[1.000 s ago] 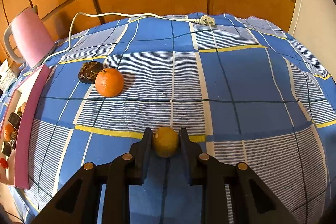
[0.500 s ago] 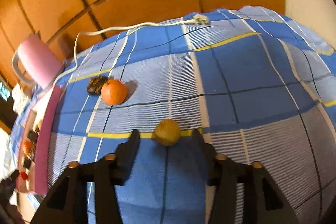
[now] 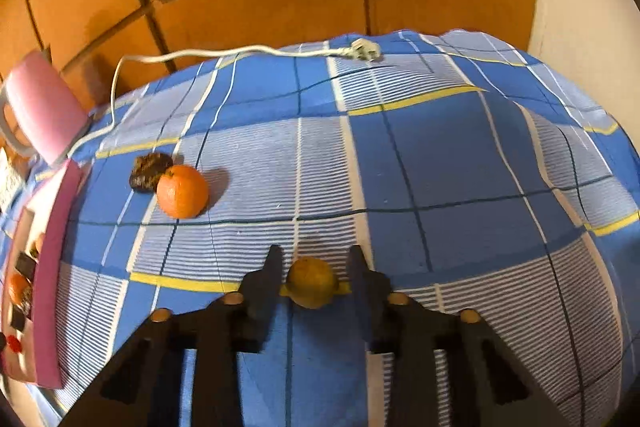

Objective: Organize fruits
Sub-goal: 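Carry the yellow fruit into the tray and open the right gripper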

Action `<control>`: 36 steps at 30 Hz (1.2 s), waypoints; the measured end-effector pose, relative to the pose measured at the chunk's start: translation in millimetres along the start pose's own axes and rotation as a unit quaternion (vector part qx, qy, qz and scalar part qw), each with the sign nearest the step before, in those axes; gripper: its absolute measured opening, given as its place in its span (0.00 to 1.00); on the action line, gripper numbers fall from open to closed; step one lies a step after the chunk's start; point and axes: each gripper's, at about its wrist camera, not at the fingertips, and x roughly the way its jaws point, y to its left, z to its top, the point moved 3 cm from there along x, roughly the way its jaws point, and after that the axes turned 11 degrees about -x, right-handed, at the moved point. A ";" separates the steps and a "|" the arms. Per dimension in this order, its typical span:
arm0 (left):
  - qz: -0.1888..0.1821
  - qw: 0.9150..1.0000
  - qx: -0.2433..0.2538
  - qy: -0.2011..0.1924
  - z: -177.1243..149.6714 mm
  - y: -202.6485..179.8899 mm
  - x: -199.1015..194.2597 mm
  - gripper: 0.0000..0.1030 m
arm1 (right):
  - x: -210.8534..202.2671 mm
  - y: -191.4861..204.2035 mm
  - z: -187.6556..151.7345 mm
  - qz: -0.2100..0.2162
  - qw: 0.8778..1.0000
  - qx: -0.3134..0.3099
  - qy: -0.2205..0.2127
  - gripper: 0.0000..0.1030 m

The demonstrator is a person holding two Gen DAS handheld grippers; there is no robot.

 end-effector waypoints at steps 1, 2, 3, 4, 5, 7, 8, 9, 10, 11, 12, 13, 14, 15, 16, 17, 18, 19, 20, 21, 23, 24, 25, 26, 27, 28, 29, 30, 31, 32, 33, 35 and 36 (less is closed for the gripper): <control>0.000 1.000 0.000 0.000 0.0 0.0 0.0 0.87 | 1.4 3.4 -1.7 0.001 1.000 -0.008 0.004 0.25; -0.001 1.000 0.000 0.000 0.1 0.2 0.1 0.87 | 2.2 5.6 -4.4 -0.006 1.000 -0.017 0.006 0.25; -0.001 1.000 0.000 0.000 0.4 0.5 -0.1 0.87 | 1.1 8.4 -6.2 -0.013 1.000 -0.026 0.003 0.25; -0.001 1.000 -0.001 0.000 0.4 0.5 -0.1 0.87 | 0.3 11.1 -7.8 -0.020 0.999 -0.036 0.001 0.25; 0.000 1.000 -0.001 0.000 0.5 0.7 -0.1 0.87 | -0.7 13.0 -9.7 -0.024 0.999 -0.043 0.000 0.25; 0.000 1.000 -0.001 0.000 0.6 0.6 -0.1 0.87 | -1.5 14.3 -11.4 -0.026 0.998 -0.052 -0.001 0.25; -0.001 1.000 -0.001 -0.001 0.5 0.6 -0.3 0.87 | -1.7 13.6 -11.9 -0.024 0.998 -0.052 -0.002 0.25; -0.001 1.000 0.000 -0.002 0.8 0.7 -0.4 0.87 | -2.0 12.4 -12.3 -0.020 0.999 -0.050 -0.003 0.25; -0.001 1.000 0.001 -0.003 0.7 0.6 -0.6 0.87 | -2.3 11.9 -12.5 -0.018 0.999 -0.048 -0.004 0.25; -0.001 1.000 0.001 -0.003 0.7 0.5 -0.6 0.87 | -2.4 12.2 -13.2 -0.018 0.999 -0.050 -0.006 0.25; 0.000 1.000 0.001 -0.004 0.4 0.3 -0.8 0.87 | -2.4 13.0 -13.1 -0.020 0.998 -0.053 -0.006 0.25; 0.000 1.000 0.001 -0.004 0.4 0.6 -0.8 0.87 | -2.8 14.3 -12.9 -0.024 0.998 -0.057 -0.005 0.25; 0.000 1.000 0.001 -0.005 0.7 0.8 -1.2 0.87 | -3.2 15.8 -12.7 -0.028 0.998 -0.060 -0.004 0.25; 0.000 1.000 0.000 -0.006 0.5 1.0 -2.0 0.87 | -3.4 16.6 -12.6 -0.028 0.998 -0.062 -0.003 0.25; 0.000 1.000 -0.001 -0.009 1.0 1.4 -3.0 0.87 | -3.9 18.2 -12.2 -0.026 0.998 -0.063 -0.002 0.25; 0.000 1.000 -0.001 -0.010 1.4 1.7 -3.5 0.87 | -4.9 19.3 -12.0 -0.021 0.998 -0.063 -0.001 0.24; 0.001 1.000 -0.002 -0.011 1.6 2.4 -4.0 0.87 | -6.0 21.8 -11.3 -0.012 0.998 -0.063 0.000 0.24; 0.002 1.000 -0.003 -0.011 1.7 3.0 -4.2 0.87 | -7.1 24.7 -10.8 -0.004 0.998 -0.065 -0.001 0.24; 0.003 1.000 -0.003 -0.011 1.6 3.4 -4.4 0.87 | -9.3 31.2 -9.9 0.005 0.997 -0.072 -0.004 0.24; 0.003 1.000 -0.004 -0.012 1.5 3.9 -4.7 0.87 | -11.4 38.1 -8.8 0.014 0.997 -0.080 -0.008 0.24; 0.004 1.000 -0.005 -0.013 1.8 4.8 -5.4 0.87 | -15.0 54.1 -7.8 0.036 0.995 -0.097 -0.011 0.24; 0.004 1.000 -0.005 -0.014 1.9 5.2 -5.6 0.87 | -16.4 61.4 -7.7 0.046 0.993 -0.105 -0.012 0.24; 0.005 1.000 -0.005 -0.014 2.1 5.8 -5.4 0.87 | -18.2 72.0 -7.6 0.062 0.991 -0.115 -0.012 0.24; 0.006 1.000 -0.006 -0.014 2.1 6.3 -5.2 0.87 | -19.8 78.3 -7.9 0.071 0.990 -0.121 -0.012 0.24; 0.007 1.000 -0.007 -0.013 2.1 6.7 -5.1 0.87 | -22.2 88.3 -8.0 0.087 0.988 -0.129 -0.013 0.24; 0.007 1.000 -0.007 -0.014 2.0 7.1 -5.1 0.87 | -24.1 95.9 -8.3 0.099 0.986 -0.135 -0.013 0.24; 0.008 1.000 -0.007 -0.014 2.0 7.3 -5.2 0.87 | -27.3 106.8 -8.5 0.117 0.982 -0.145 -0.013 0.24; 0.008 1.000 -0.007 -0.015 1.9 7.2 -5.5 0.87 | -30.0 116.1 -8.2 0.128 0.980 -0.154 -0.015 0.24; 0.008 1.000 -0.007 -0.016 2.0 7.1 -5.9 0.87 | -33.6 126.0 -8.2 0.140 0.976 -0.165 -0.017 0.24; 0.009 1.000 -0.007 -0.017 2.2 7.4 -6.2 0.87 | -38.4 139.3 -8.3 0.155 0.971 -0.181 -0.020 0.24; 0.010 1.000 -0.008 -0.017 2.5 7.9 -6.5 0.87 | -40.8 148.4 -8.1 0.167 0.967 -0.193 -0.021 0.24; 0.011 1.000 -0.010 -0.019 3.1 9.0 -6.6 0.87 | -49.1 174.4 -9.3 0.192 0.954 -0.227 -0.027 0.24; 0.012 1.000 -0.011 -0.018 3.5 9.9 -6.8 0.87 | -53.3 187.6 -10.4 0.204 0.947 -0.245 -0.030 0.24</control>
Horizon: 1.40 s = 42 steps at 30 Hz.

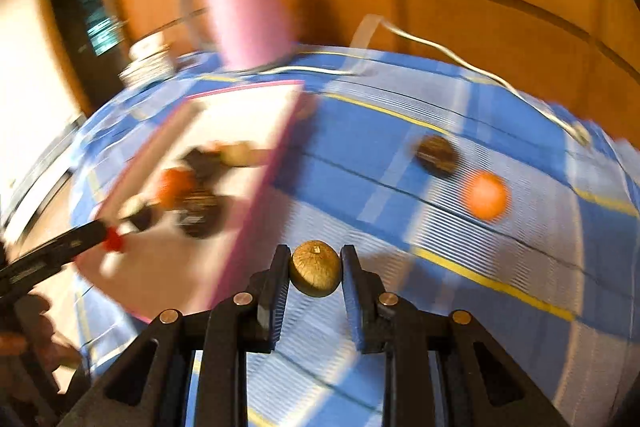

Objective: Organize fruits
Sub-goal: 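Carry the yellow fruit into the tray and open the right gripper, then reach the left gripper to the mandarin orange and grasp it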

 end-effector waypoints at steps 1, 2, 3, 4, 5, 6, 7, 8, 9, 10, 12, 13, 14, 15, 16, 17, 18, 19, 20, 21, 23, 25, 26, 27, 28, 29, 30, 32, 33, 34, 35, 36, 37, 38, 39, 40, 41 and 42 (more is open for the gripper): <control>0.001 1.000 -0.002 0.000 0.5 0.9 0.1 0.87 | 1.7 12.7 5.6 0.011 1.000 -0.019 -0.002 0.24; 0.001 1.000 -0.003 0.000 0.9 1.5 0.0 0.87 | 3.1 20.3 9.4 0.018 0.999 -0.031 -0.003 0.24; 0.001 1.000 -0.003 -0.001 1.4 2.0 -0.1 0.87 | 5.6 29.7 14.0 0.027 0.999 -0.045 -0.004 0.24; 0.002 1.000 -0.003 -0.002 1.7 2.3 -0.2 0.87 | 8.2 38.6 17.6 0.034 0.998 -0.057 -0.004 0.24; 0.002 1.000 -0.004 -0.002 2.2 2.9 -0.3 0.87 | 12.2 48.2 21.2 0.042 0.997 -0.071 -0.003 0.24; 0.002 1.000 -0.005 -0.002 2.4 3.4 -0.3 0.87 | 15.6 54.0 23.7 0.048 0.996 -0.079 -0.001 0.24; 0.003 1.000 -0.006 -0.002 2.7 4.1 -0.2 0.87 | 19.9 60.7 26.8 0.054 0.995 -0.087 0.002 0.25; 0.005 1.000 -0.006 -0.002 3.0 5.1 0.3 0.87 | 24.8 66.8 29.8 0.061 0.994 -0.092 0.004 0.25; 0.006 1.000 -0.007 -0.001 3.3 6.1 0.9 0.87 | 28.9 72.0 31.8 0.066 0.993 -0.096 0.007 0.25; 0.007 1.000 -0.009 0.000 3.4 7.3 1.2 0.87 | 33.0 76.5 33.6 0.070 0.993 -0.099 0.010 0.25; 0.009 1.000 -0.011 0.000 3.7 8.5 1.7 0.87 | 40.1 85.3 35.9 0.081 0.992 -0.098 0.015 0.25; 0.009 1.000 -0.011 0.000 3.8 9.0 1.9 0.87 | 42.9 88.1 36.1 0.082 0.992 -0.099 0.016 0.25; 0.010 1.000 -0.011 0.000 3.7 9.5 2.3 0.87 | 47.0 90.4 37.1 0.081 0.992 -0.100 0.017 0.25; 0.010 1.000 -0.011 0.001 3.5 9.7 2.7 0.87 | 49.5 92.3 36.8 0.084 0.991 -0.098 0.018 0.25; 0.011 1.000 -0.011 0.002 3.2 9.9 2.8 0.87 | 51.4 93.6 36.5 0.087 0.992 -0.094 0.019 0.25; 0.011 1.000 -0.011 0.001 3.0 9.7 2.9 0.87 | 53.2 94.6 37.8 0.086 0.992 -0.092 0.018 0.25; 0.011 1.000 -0.010 0.002 2.8 9.3 3.0 0.87 | 51.4 93.8 36.5 0.085 0.992 -0.091 0.016 0.25; 0.011 1.000 -0.009 0.002 2.6 9.2 3.0 0.87 | 51.7 94.1 36.7 0.085 0.992 -0.090 0.015 0.27; 0.011 1.000 -0.010 0.002 2.4 9.1 2.8 0.87 | 50.2 93.7 36.0 0.084 0.992 -0.088 0.014 0.31; 0.011 1.000 -0.010 0.001 2.5 8.9 2.6 0.87 | 49.8 93.4 36.1 0.082 0.993 -0.087 0.013 0.36; 0.011 1.000 -0.010 0.001 2.6 8.6 2.6 0.87 | 47.3 90.9 35.6 0.079 0.993 -0.083 0.011 0.36; 0.011 1.000 -0.010 0.002 2.3 8.9 2.9 0.87 | 44.1 87.4 35.0 0.076 0.994 -0.076 0.008 0.36; 0.011 1.000 -0.010 0.002 2.0 8.8 3.1 0.87 | 41.9 85.5 34.7 0.075 0.995 -0.072 0.006 0.36; 0.011 1.000 -0.010 0.002 1.9 8.7 3.1 0.87 | 39.7 83.9 34.4 0.073 0.995 -0.070 0.004 0.36; 0.011 1.000 -0.010 0.002 2.1 8.4 2.9 0.87 | 37.3 82.4 34.1 0.070 0.995 -0.068 0.001 0.36; 0.010 1.000 -0.010 0.002 2.2 8.2 2.7 0.87 | 34.2 80.7 33.8 0.067 0.996 -0.066 -0.002 0.36; 0.010 1.000 -0.010 0.002 2.2 8.1 2.6 0.87 | 31.0 78.8 33.4 0.064 0.996 -0.065 -0.006 0.36; 0.010 1.000 -0.009 0.002 1.8 7.6 2.4 0.87 | 24.4 74.4 32.8 0.055 0.997 -0.060 -0.014 0.36; 0.010 1.000 -0.009 0.003 1.6 7.3 2.6 0.87 | 21.9 72.4 32.4 0.052 0.997 -0.058 -0.016 0.36; 0.010 1.000 -0.008 0.003 1.5 7.0 2.3 0.87 | 19.6 70.2 32.1 0.047 0.997 -0.056 -0.019 0.36; 0.009 1.000 -0.008 0.002 1.5 6.5 2.0 0.87 | 16.7 67.1 31.1 0.041 0.997 -0.055 -0.021 0.36; 0.009 1.000 -0.008 0.001 1.5 6.3 1.7 0.87 | 14.8 64.7 30.1 0.035 0.998 -0.054 -0.023 0.36; 0.009 1.000 -0.007 0.001 1.5 6.1 1.4 0.87 | 13.3 62.5 29.4 0.031 0.998 -0.053 -0.023 0.36; 0.008 1.000 -0.007 0.001 1.3 6.2 1.2 0.87 | 10.9 58.3 27.9 0.024 0.998 -0.049 -0.025 0.36; 0.008 1.000 -0.007 0.001 1.2 5.9 0.9 0.87 | 9.1 53.8 26.2 0.019 0.999 -0.043 -0.026 0.36; 0.007 1.000 -0.006 0.001 1.1 5.6 0.5 0.87 | 7.9 50.3 24.9 0.015 0.999 -0.038 -0.026 0.36; 0.007 1.000 -0.006 0.000 1.0 5.2 0.2 0.87 | 5.9 45.1 23.2 0.008 0.999 -0.032 -0.026 0.36; 0.006 1.000 -0.005 0.000 1.0 4.7 0.0 0.87 | 3.9 40.0 21.8 0.000 0.999 -0.026 -0.027 0.36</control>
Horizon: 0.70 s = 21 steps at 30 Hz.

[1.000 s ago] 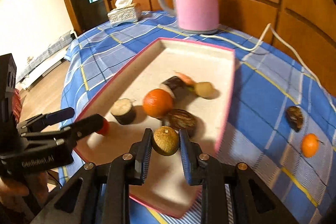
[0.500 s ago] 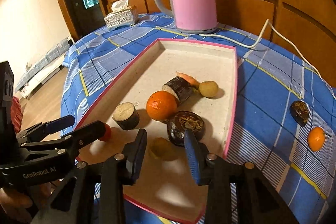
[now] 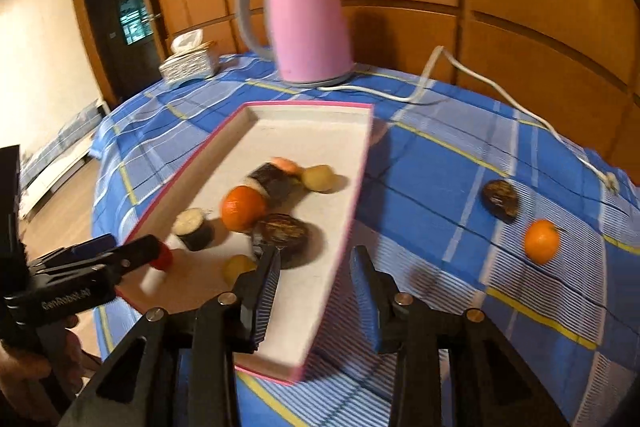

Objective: Organize fruits
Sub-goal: 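Reach the left gripper to the mandarin orange and grasp it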

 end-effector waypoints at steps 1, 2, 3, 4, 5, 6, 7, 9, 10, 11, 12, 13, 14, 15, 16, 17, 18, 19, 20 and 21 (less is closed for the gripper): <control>-0.001 1.000 0.000 0.000 -0.3 0.0 -0.3 0.87 | -2.3 -5.5 -2.3 -0.008 1.000 0.006 0.000 0.36; -0.001 1.000 0.001 0.000 -0.3 -0.2 -0.7 0.87 | -4.4 -12.1 -4.7 -0.015 1.000 0.015 -0.001 0.36; -0.001 1.000 0.001 0.000 -0.5 -0.6 -1.1 0.87 | -6.5 -19.2 -7.5 -0.023 0.999 0.023 0.000 0.36; -0.001 1.000 0.002 0.000 -0.6 -1.1 -1.1 0.87 | -8.1 -24.6 -9.6 -0.030 0.999 0.028 0.000 0.36; -0.002 1.000 0.002 0.000 -0.7 -1.4 -1.3 0.87 | -10.3 -32.5 -13.3 -0.043 0.998 0.036 0.002 0.36; -0.002 1.000 0.002 -0.001 -0.6 -1.6 -1.8 0.87 | -12.0 -39.5 -16.6 -0.053 0.998 0.043 0.003 0.36; -0.002 1.000 0.002 -0.001 -0.4 -1.8 -2.0 0.87 | -13.5 -45.7 -19.5 -0.060 0.997 0.050 0.005 0.36; -0.002 1.000 0.003 -0.001 0.1 -2.3 -1.8 0.87 | -17.8 -63.5 -29.2 -0.082 0.994 0.071 0.010 0.36; -0.002 1.000 0.002 -0.001 0.0 -2.3 -1.9 0.87 | -19.5 -70.1 -33.0 -0.092 0.993 0.079 0.012 0.36; -0.003 1.000 0.003 -0.002 0.1 -2.9 -2.1 0.87 | -21.9 -79.3 -38.4 -0.104 0.991 0.088 0.015 0.36; -0.003 1.000 0.004 -0.002 0.2 -3.6 -1.9 0.87 | -24.5 -89.3 -44.5 -0.119 0.988 0.098 0.020 0.36; -0.004 1.000 0.005 -0.002 0.4 -4.4 -2.0 0.87 | -27.6 -99.5 -50.8 -0.136 0.984 0.109 0.024 0.36; -0.005 1.000 0.006 -0.003 0.6 -5.6 -2.3 0.87 | -29.5 -106.2 -55.4 -0.149 0.981 0.117 0.028 0.36; -0.005 1.000 0.008 -0.003 0.8 -6.5 -2.3 0.87 | -32.3 -115.6 -61.5 -0.168 0.977 0.128 0.033 0.36; -0.006 1.000 0.009 -0.003 1.0 -7.5 -2.9 0.87 | -35.1 -124.5 -67.4 -0.185 0.972 0.139 0.037 0.36; -0.008 1.000 0.010 -0.004 1.5 -8.6 -3.4 0.87 | -38.3 -134.2 -74.0 -0.205 0.966 0.153 0.042 0.36; -0.009 1.000 0.012 -0.004 1.8 -9.6 -3.9 0.87 | -41.9 -145.2 -81.8 -0.228 0.958 0.169 0.049 0.36; -0.010 1.000 0.013 -0.005 2.4 -10.7 -4.6 0.87 | -44.4 -151.6 -86.2 -0.241 0.953 0.177 0.052 0.36; -0.011 1.000 0.015 -0.006 3.1 -12.0 -5.3 0.87 | -48.2 -160.8 -92.8 -0.260 0.945 0.191 0.056 0.36; -0.012 1.000 0.016 -0.007 3.9 -12.9 -6.0 0.87 | -51.9 -169.6 -98.9 -0.276 0.937 0.204 0.059 0.36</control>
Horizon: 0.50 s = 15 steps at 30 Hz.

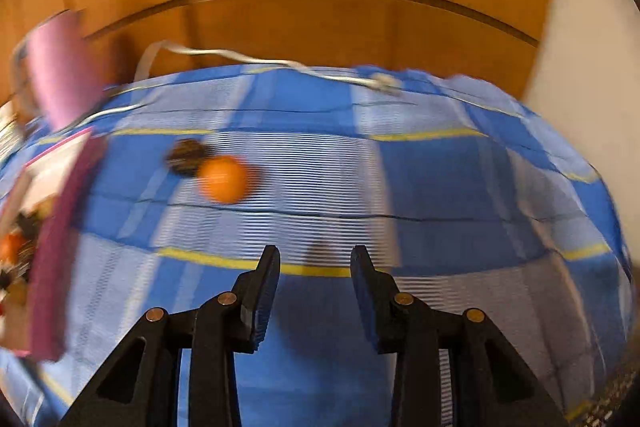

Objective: Organize fruits
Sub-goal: 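Reach the left gripper to the mandarin orange and grasp it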

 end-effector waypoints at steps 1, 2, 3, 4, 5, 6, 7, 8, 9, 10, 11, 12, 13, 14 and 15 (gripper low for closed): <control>-0.002 1.000 0.001 0.000 0.8 -1.0 -0.7 0.87 | 2.1 -9.7 -2.1 -0.016 1.000 0.013 0.005 0.36; -0.004 1.000 0.002 0.000 1.6 -2.5 -1.3 0.87 | 4.5 -21.3 -4.7 -0.035 0.999 0.029 0.011 0.36; -0.005 1.000 0.003 0.000 2.2 -3.8 -1.8 0.87 | 5.3 -29.6 -7.5 -0.047 0.998 0.040 0.015 0.36; -0.008 1.000 0.005 0.000 2.9 -5.2 -2.2 0.87 | 6.9 -37.2 -9.8 -0.060 0.997 0.050 0.019 0.36; -0.011 1.000 0.007 0.001 3.7 -7.5 -3.0 0.87 | 8.3 -45.0 -12.6 -0.077 0.995 0.058 0.023 0.36; -0.012 1.000 0.011 -0.001 4.4 -9.7 -4.4 0.87 | 9.4 -51.0 -15.2 -0.087 0.994 0.064 0.026 0.36; -0.013 1.000 0.016 -0.004 5.5 -12.7 -5.5 0.87 | 10.7 -55.6 -17.4 -0.093 0.993 0.069 0.029 0.36; -0.020 1.000 0.020 -0.005 6.7 -16.6 -7.4 0.87 | 13.3 -62.7 -21.0 -0.101 0.991 0.076 0.033 0.36; -0.032 0.999 0.026 -0.006 8.0 -21.3 -9.7 0.87 | 14.2 -66.3 -23.8 -0.106 0.990 0.081 0.036 0.36; -0.040 0.999 0.033 -0.007 9.0 -26.4 -12.3 0.87 | 16.3 -70.4 -27.0 -0.107 0.990 0.086 0.040 0.36; -0.046 0.998 0.044 -0.010 9.7 -33.7 -15.1 0.87 | 19.4 -74.5 -30.8 -0.103 0.989 0.093 0.045 0.36; -0.056 0.997 0.058 -0.010 10.5 -42.3 -17.0 0.87 | 19.6 -76.8 -32.8 -0.099 0.989 0.100 0.040 0.37; -0.069 0.995 0.070 -0.006 11.0 -52.2 -18.9 0.86 | 18.8 -76.9 -34.2 -0.102 0.989 0.100 0.036 0.38; -0.081 0.993 0.082 -0.004 11.0 -61.7 -20.7 0.85 | 20.1 -76.0 -34.1 -0.104 0.989 0.097 0.035 0.38; -0.088 0.992 0.093 -0.004 10.9 -69.5 -22.0 0.85 | 20.1 -75.9 -34.7 -0.105 0.989 0.095 0.031 0.38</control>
